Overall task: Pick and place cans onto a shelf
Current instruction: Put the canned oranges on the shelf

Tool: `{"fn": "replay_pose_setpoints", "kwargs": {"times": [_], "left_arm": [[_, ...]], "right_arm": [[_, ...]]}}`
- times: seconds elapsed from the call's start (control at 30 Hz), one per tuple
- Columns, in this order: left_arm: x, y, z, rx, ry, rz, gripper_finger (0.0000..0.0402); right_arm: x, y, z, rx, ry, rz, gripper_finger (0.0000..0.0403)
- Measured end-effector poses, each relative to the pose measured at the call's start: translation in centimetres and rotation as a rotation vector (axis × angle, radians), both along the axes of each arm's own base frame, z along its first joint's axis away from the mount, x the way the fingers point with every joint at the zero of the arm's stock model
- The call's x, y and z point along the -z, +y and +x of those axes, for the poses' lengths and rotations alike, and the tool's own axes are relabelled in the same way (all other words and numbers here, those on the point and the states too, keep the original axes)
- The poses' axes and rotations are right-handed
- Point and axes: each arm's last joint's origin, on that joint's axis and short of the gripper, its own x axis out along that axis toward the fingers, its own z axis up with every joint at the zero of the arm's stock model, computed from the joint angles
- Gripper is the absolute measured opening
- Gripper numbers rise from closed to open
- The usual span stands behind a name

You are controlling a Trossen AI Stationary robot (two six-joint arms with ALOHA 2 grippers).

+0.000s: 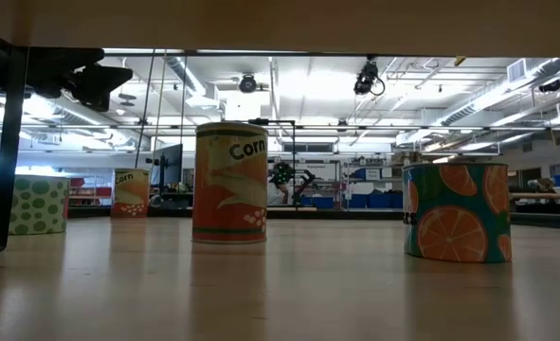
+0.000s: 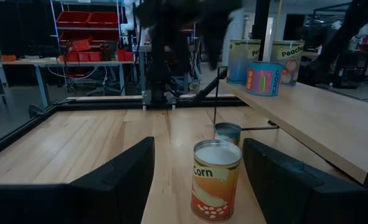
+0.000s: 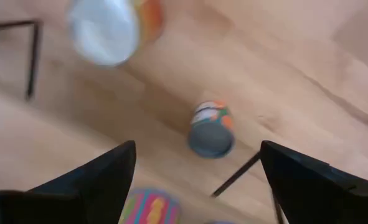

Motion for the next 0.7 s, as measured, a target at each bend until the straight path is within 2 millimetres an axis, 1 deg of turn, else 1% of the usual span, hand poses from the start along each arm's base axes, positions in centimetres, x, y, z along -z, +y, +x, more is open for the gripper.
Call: {"fn": "replay_pose_setpoints", "kwargs": {"times": [0.1,0.2,0.3,0.37,0.47,0.53,0.63,0.7], "left_arm": [[0.0,0.0,0.0,0.000,0.000,0.000,0.0249],[0.0,0.0,0.0,0.000,0.000,0.000,0.0249],[0.0,0.0,0.0,0.000,-0.003,0.000,0.0249],[0.0,0.0,0.0,0.000,-0.002,0.000,0.0249],[0.0,0.0,0.0,0.000,-0.001,0.000,0.0249],[0.0,0.0,0.0,0.000,-0.004,0.000,0.0249],[0.0,0.0,0.0,0.000,-0.002,0.000,0.0249],[0.0,0.0,0.0,0.000,-0.001,0.000,0.0249]], "right_arm": [[2.3,-0.7,0.2,0.023,0.054,0.029,0.0350],[5.1,-0.8,0.2,0.037,0.129,0.038,0.0350],[7.2,-1.0,0.0,0.053,0.153,0.060,0.0350],[8.1,-0.9,0.0,0.073,0.113,0.087,0.0350],[8.5,-0.9,-0.8,0.137,0.086,0.101,0.0350],[8.9,-1.0,-1.7,0.173,0.093,0.092,0.0350],[9.9,-1.8,-3.5,0.224,0.143,0.083,0.0350],[10.5,-2.3,-4.6,0.259,0.147,0.109,0.0350]]}}
